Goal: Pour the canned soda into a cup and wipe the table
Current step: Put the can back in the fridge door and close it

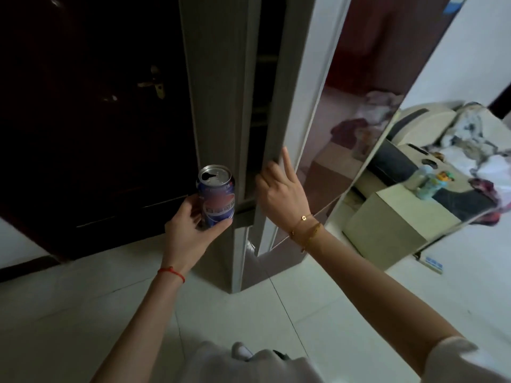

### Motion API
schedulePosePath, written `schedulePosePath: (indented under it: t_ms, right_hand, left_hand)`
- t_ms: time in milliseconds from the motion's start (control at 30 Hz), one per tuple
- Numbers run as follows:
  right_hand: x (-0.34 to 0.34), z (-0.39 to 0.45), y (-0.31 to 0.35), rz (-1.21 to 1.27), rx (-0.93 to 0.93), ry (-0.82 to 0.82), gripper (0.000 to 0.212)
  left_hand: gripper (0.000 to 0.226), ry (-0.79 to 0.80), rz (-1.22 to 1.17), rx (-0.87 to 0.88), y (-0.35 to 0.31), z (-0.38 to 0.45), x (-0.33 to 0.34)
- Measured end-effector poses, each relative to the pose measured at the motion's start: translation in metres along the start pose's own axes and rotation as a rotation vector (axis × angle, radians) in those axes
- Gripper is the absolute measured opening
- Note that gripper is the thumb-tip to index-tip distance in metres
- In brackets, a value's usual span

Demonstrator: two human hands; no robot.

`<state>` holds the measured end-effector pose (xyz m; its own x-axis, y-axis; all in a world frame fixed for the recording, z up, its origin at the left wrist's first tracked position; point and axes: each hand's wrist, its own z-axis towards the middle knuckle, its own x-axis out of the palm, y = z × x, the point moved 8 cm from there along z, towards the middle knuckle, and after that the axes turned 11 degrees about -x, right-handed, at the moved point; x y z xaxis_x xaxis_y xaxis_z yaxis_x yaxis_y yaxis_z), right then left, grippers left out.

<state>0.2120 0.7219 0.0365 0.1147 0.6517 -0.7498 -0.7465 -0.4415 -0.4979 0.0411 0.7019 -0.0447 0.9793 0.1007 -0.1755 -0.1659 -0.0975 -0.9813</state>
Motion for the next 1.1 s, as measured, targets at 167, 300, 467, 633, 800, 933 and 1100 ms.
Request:
schedulePosePath:
  t_ms: [167, 300, 467, 633, 800, 933, 1100]
  right_hand:
    - [-0.023, -0.055, -0.009, -0.007, 0.04, -0.046, 0.022]
    - [-0.039, -0.096, -0.016, -0.034, 0.08, -0.058, 0.015]
    - [-0.06, -0.146, -0.029, -0.07, 0.166, -0.108, 0.017]
    - [-0.082, -0.193, -0.045, -0.117, 0.331, -0.138, 0.019]
    - [-0.1, -0.238, -0.074, -0.13, 0.508, -0.18, 0.027]
    - [-0.111, -0.279, -0.107, -0.043, 0.702, -0.299, 0.02]
    - [-0.121, -0.33, -0.155, 0.098, 0.878, -0.431, 0.015]
  left_hand:
    - [0.069, 0.111, 0.063, 0.021, -0.003, -0.013, 0.034]
    - [0.07, 0.208, 0.095, 0.04, -0.011, -0.026, 0.068]
    - [0.065, 0.324, 0.08, 0.08, -0.029, -0.044, 0.106]
    - [0.068, 0.425, 0.093, 0.113, -0.042, -0.06, 0.145]
    - [0.069, 0.489, 0.145, 0.156, -0.054, -0.074, 0.188]
    - [0.068, 0.548, 0.139, 0.173, -0.069, -0.093, 0.229]
    - [0.061, 0.58, 0.095, 0.209, -0.087, -0.115, 0.28]
